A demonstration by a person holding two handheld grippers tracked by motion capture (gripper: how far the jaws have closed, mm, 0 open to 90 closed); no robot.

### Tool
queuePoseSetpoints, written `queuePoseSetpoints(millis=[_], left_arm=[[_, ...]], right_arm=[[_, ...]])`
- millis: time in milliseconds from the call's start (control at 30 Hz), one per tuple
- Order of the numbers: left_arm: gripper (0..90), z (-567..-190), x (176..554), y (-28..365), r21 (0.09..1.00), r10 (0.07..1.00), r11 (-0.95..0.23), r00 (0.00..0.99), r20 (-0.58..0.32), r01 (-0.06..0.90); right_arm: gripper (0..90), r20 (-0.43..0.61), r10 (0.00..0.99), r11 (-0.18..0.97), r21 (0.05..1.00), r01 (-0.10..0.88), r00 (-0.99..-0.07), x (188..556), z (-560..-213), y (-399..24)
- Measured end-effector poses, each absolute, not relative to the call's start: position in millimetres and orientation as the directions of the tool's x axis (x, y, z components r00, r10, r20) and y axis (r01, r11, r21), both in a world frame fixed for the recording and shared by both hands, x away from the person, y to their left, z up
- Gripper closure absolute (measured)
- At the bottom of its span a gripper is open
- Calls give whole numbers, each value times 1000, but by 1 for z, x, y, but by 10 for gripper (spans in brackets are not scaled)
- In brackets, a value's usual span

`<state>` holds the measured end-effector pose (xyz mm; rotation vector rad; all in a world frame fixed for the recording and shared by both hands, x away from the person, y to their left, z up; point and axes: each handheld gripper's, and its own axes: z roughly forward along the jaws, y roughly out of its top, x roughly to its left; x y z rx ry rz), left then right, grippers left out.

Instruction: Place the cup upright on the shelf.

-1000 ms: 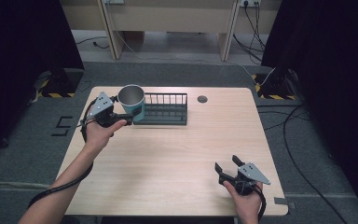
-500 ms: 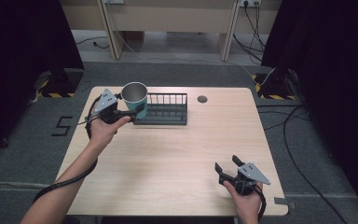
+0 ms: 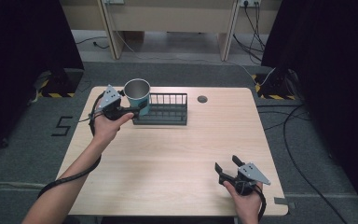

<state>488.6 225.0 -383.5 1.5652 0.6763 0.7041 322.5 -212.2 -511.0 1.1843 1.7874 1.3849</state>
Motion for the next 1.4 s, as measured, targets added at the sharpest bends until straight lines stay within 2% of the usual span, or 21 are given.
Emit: queuePoseSetpoints(millis=[1400], left_arm=[[152, -383, 525, 199, 993, 785, -102, 618, 42, 62]], right_arm=[[226, 74, 895, 67, 953, 297, -439, 322, -511, -213]])
